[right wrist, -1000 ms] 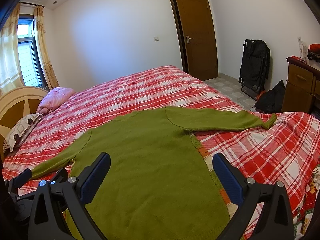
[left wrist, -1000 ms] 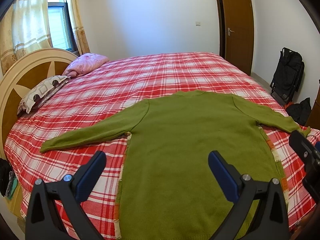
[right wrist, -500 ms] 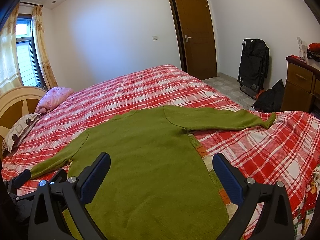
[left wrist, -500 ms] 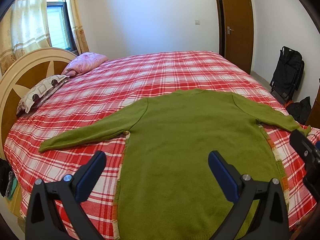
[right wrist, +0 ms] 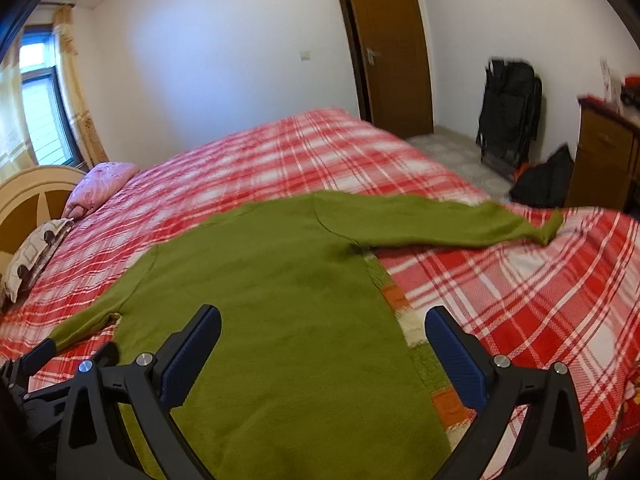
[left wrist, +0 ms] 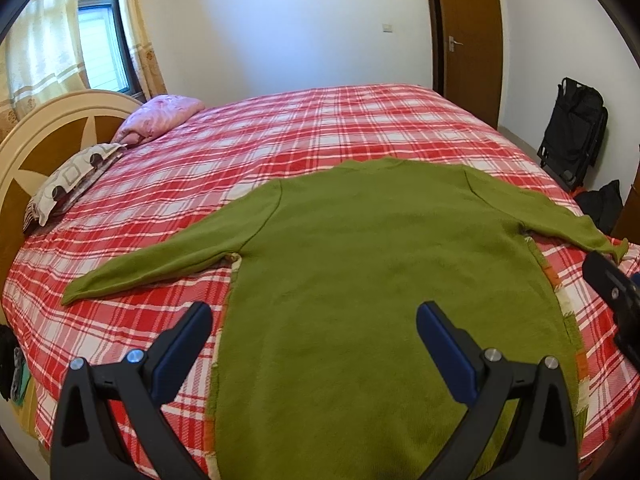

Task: Fold small clothes
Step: 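Grasp the cuff of the sweater sleeve with the right gripper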

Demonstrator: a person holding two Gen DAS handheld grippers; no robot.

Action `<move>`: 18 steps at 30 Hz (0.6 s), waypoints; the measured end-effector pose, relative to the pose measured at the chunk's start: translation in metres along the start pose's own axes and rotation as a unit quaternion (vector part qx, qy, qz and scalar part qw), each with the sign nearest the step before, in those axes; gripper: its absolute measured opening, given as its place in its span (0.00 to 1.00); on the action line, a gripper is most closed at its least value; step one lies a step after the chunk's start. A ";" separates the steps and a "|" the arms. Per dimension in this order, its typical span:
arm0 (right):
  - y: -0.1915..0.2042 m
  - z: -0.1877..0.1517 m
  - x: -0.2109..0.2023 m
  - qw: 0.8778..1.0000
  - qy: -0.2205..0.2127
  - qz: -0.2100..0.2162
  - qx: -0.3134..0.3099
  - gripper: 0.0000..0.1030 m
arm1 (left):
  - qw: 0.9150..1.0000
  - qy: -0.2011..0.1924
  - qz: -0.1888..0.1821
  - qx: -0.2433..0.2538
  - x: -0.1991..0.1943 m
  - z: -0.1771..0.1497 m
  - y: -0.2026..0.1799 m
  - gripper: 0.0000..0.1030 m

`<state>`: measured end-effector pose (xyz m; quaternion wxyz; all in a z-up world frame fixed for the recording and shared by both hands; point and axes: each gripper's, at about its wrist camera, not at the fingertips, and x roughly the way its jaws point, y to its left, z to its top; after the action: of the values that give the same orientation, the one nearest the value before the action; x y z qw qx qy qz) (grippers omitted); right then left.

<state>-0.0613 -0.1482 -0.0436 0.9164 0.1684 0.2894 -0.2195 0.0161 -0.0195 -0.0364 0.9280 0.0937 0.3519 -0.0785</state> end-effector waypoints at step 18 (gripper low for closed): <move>-0.325 0.104 0.093 0.949 0.054 -0.076 0.301 0.57 | 1.000 0.007 -0.019 0.021 0.032 0.008 -0.013 1.00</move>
<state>-0.1076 -0.4968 -0.0783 0.7866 0.4256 0.2705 -0.3562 0.0424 -0.0368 -0.0532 0.9217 0.1075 0.3584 -0.1026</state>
